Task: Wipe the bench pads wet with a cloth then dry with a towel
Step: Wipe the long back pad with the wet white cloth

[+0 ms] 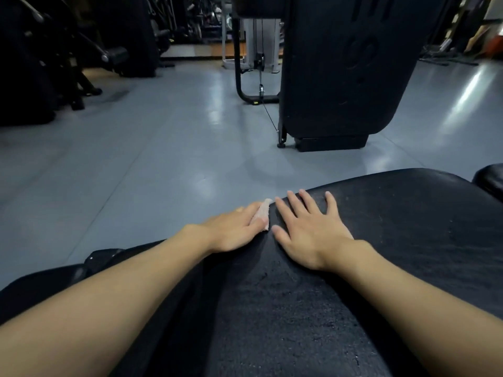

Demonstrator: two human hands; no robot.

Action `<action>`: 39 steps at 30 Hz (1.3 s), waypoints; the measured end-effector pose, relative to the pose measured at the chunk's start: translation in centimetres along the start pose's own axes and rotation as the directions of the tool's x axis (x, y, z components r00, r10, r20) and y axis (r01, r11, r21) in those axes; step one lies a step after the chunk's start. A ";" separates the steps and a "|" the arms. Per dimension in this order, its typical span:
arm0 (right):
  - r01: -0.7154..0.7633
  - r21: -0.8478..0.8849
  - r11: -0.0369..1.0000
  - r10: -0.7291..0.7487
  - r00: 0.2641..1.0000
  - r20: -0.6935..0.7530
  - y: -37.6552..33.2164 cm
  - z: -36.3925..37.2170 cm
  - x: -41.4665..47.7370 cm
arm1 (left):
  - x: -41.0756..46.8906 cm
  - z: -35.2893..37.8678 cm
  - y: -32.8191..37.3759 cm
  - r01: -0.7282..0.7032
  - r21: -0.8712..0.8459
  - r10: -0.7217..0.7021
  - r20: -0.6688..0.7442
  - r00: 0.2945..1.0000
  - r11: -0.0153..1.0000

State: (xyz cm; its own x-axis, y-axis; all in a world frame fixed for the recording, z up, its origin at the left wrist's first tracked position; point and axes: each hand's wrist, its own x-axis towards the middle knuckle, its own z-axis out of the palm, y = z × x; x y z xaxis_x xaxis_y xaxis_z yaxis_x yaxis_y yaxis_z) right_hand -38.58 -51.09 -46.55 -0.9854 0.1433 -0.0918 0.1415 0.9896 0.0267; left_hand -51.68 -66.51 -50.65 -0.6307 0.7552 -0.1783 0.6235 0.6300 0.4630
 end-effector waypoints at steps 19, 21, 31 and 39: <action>0.085 -0.009 0.996 -0.084 0.996 0.036 -6.2 0.5 -0.4 | -3.9 -0.1 -2.0 0.123 0.054 -0.124 0.002 0.992 0.991; 0.080 -0.026 0.996 -0.079 0.996 0.036 -6.2 1.2 -0.3 | -3.6 0.1 -2.3 0.079 0.035 -0.079 0.007 0.997 0.996; 0.171 -0.050 0.984 -0.169 0.985 0.033 -10.2 0.4 0.0 | -10.8 -1.1 -9.4 0.291 0.129 -0.283 -0.082 0.956 0.948; 0.205 -0.041 0.978 -0.200 0.975 0.098 -14.6 3.0 0.7 | -12.1 -1.3 -10.3 0.300 0.052 -0.294 -0.090 0.951 0.953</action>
State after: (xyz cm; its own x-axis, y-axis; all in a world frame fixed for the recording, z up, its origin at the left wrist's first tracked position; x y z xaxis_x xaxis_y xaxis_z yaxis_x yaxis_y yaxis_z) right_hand -41.03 -65.42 -49.97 -0.9797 -0.0572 -0.1919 -0.0676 0.9966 0.0481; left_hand -51.02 -82.39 -52.15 -0.8252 0.5168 -0.2280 0.4289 0.8359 0.3425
